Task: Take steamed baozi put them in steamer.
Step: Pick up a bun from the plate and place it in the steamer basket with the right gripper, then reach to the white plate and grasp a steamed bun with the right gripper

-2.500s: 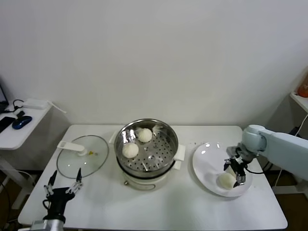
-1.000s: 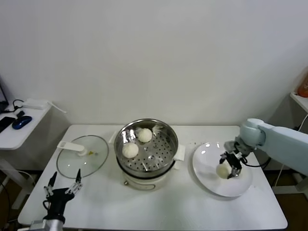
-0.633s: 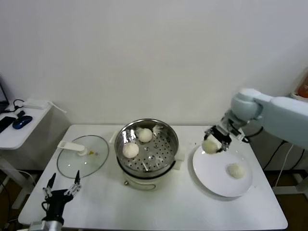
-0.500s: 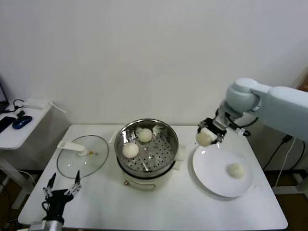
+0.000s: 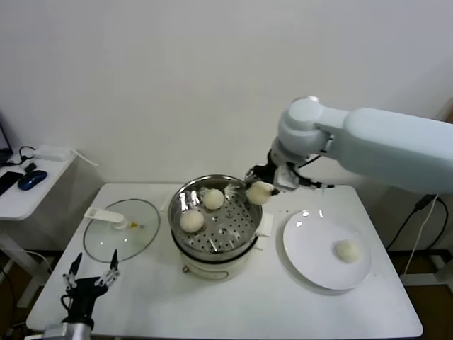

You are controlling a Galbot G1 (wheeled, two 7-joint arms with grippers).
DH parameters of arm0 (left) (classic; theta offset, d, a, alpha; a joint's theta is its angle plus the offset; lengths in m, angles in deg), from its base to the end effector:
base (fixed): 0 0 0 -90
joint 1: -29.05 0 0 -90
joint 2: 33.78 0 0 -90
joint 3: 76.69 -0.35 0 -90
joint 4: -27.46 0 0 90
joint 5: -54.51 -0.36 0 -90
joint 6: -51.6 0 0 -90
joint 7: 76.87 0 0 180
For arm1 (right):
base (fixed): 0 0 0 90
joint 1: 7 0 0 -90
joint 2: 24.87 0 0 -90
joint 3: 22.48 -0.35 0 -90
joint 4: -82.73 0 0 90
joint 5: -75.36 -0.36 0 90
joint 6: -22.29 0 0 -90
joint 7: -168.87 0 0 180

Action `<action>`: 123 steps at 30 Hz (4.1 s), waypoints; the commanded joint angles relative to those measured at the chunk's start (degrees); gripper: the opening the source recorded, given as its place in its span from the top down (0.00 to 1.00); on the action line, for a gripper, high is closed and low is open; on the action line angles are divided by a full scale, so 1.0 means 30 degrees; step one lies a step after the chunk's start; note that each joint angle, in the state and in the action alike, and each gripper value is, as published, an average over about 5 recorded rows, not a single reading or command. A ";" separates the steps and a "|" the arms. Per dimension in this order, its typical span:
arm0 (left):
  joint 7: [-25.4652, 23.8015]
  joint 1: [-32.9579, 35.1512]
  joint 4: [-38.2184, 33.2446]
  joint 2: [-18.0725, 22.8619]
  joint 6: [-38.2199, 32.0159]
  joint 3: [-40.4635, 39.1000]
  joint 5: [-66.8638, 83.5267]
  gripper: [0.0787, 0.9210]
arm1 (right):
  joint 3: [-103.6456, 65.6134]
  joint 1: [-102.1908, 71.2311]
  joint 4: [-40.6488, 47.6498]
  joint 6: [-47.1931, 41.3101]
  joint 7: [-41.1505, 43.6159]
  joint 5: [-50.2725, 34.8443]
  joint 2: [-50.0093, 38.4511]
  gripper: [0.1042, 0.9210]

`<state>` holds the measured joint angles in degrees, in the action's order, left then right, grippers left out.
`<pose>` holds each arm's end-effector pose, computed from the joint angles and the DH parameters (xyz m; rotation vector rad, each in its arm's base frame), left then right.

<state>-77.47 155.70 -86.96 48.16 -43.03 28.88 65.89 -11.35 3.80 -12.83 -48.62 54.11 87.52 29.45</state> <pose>0.1418 0.1153 -0.3384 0.2550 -3.0344 -0.1032 0.4658 0.1018 0.0184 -1.8053 0.3467 -2.4961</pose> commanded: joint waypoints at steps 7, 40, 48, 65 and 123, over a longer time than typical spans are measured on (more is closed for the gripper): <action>0.0079 0.0586 0.0271 -0.0186 -0.0241 0.0333 0.0283 0.12 | -0.0736 -0.4253 0.0754 0.1285 0.0056 0.4185 0.4794 0.29; 0.0100 0.0120 0.0624 -0.0087 -0.0071 0.0212 0.0278 0.12 | -0.0893 -0.5807 0.0958 0.2457 -0.0009 0.5677 0.4784 0.27; 0.0102 0.0007 0.0614 -0.0004 -0.0010 0.0156 0.0242 0.12 | -0.0961 -0.5847 0.1001 0.2479 0.0011 0.5689 0.4802 0.27; 0.0114 -0.0016 0.0564 0.0066 0.0063 0.0090 0.0227 0.12 | -0.1657 -0.5525 0.1128 0.3377 0.0249 0.4974 0.4681 0.12; -0.0240 -0.0484 0.0000 0.0278 0.0189 -0.0563 -0.0965 0.12 | -0.7608 -1.3571 1.0019 -0.4792 0.0633 0.0930 -0.7452 0.12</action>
<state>-78.16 154.14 -87.04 49.21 -42.44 27.05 63.10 -24.95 -25.92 12.34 -66.54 55.29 79.65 6.22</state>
